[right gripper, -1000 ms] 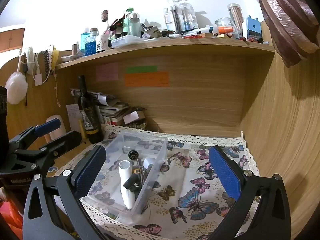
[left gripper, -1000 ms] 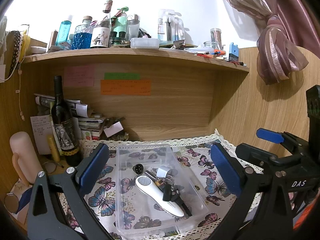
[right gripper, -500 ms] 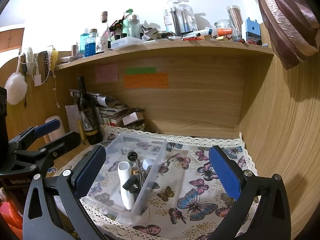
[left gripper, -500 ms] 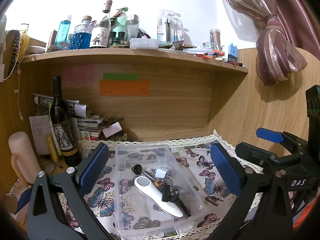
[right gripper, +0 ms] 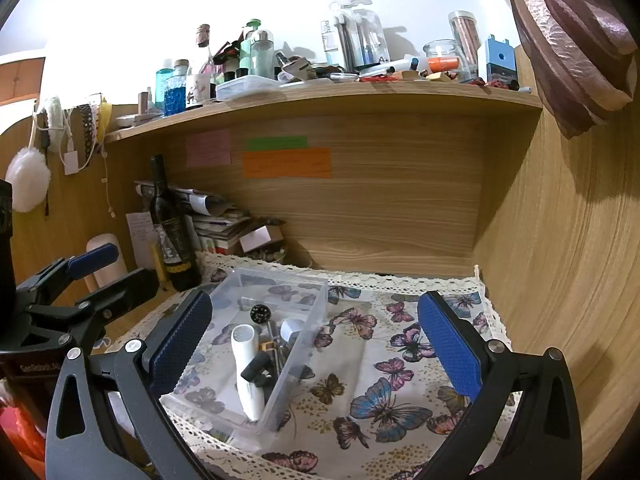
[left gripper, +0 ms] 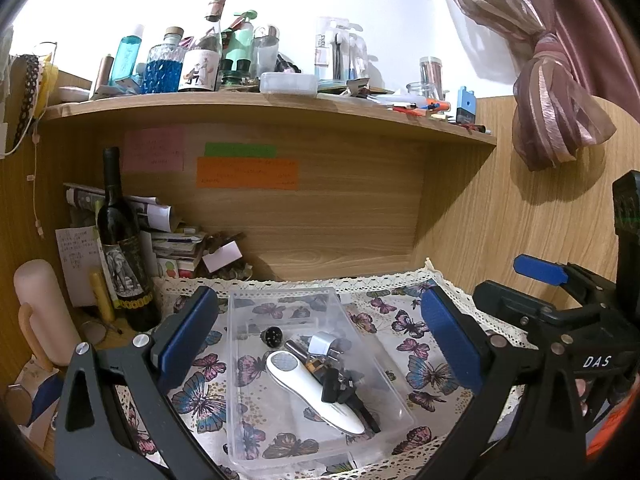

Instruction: Organize rigid objects

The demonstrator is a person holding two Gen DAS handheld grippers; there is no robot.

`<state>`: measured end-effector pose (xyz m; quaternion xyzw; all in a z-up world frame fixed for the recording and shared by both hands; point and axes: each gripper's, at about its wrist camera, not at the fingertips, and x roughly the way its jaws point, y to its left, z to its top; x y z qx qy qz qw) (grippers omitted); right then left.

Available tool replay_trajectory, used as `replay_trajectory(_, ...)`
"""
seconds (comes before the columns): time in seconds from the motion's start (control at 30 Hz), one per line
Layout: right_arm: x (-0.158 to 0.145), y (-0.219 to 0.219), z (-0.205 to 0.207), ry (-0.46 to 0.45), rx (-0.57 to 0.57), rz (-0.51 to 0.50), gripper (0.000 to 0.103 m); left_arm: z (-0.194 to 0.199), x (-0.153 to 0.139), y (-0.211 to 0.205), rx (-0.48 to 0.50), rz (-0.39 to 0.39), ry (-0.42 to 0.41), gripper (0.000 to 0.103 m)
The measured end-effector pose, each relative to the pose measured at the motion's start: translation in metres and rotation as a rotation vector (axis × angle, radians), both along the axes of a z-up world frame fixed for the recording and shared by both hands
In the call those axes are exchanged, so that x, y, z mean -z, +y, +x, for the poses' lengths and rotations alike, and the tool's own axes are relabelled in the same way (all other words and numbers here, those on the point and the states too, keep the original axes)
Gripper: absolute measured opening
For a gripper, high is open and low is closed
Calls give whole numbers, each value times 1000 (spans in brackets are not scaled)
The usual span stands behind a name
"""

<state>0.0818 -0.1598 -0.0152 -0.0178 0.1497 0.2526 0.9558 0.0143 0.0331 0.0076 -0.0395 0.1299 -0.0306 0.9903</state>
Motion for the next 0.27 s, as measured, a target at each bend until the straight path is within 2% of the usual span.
replay_trajectory(0.27,0,0,0,1,-6,0,103,0,1,1,6,0,-2,103)
